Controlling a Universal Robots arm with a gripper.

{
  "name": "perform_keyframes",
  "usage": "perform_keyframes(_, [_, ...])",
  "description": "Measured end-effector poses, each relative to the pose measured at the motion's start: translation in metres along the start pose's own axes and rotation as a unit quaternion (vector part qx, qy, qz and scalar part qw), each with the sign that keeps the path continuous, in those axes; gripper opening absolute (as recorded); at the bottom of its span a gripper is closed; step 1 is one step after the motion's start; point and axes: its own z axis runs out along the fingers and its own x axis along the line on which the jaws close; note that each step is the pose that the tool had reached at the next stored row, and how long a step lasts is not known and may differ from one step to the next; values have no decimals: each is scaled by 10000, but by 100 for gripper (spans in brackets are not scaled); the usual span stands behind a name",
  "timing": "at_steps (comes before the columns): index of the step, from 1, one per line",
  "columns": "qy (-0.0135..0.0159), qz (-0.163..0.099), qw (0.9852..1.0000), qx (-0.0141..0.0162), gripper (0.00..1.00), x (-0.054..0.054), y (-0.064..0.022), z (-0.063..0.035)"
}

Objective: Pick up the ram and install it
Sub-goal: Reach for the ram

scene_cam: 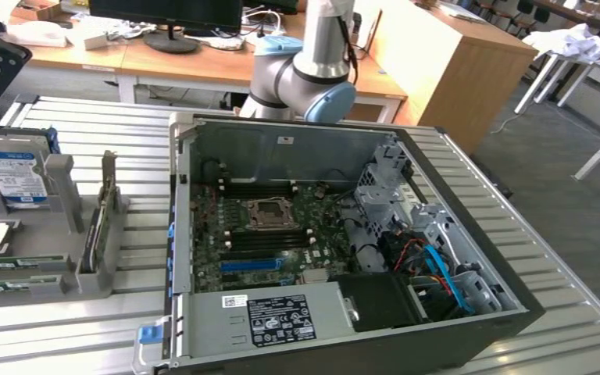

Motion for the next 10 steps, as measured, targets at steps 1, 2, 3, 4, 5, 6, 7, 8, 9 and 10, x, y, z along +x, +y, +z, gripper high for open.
perform_keyframes(1, [0,0,10000,0,11,15,-1,0])
perform_keyframes(2, [0,0,10000,0,11,22,-2,0])
perform_keyframes(3, [-1,0,10000,0,11,22,-2,1])
perform_keyframes(4, [0,-1,10000,0,11,22,-2,1])
perform_keyframes(5, [0,-1,10000,0,11,23,-2,0])
perform_keyframes(6, [0,0,10000,0,11,23,-2,0])
perform_keyframes(7, [0,0,10000,0,11,24,-2,0])
perform_keyframes(8, [0,0,10000,0,11,24,-2,0])
perform_keyframes(9, [0,0,10000,0,11,25,-6,0])
perform_keyframes(10, [0,1,10000,0,11,24,-16,-1])
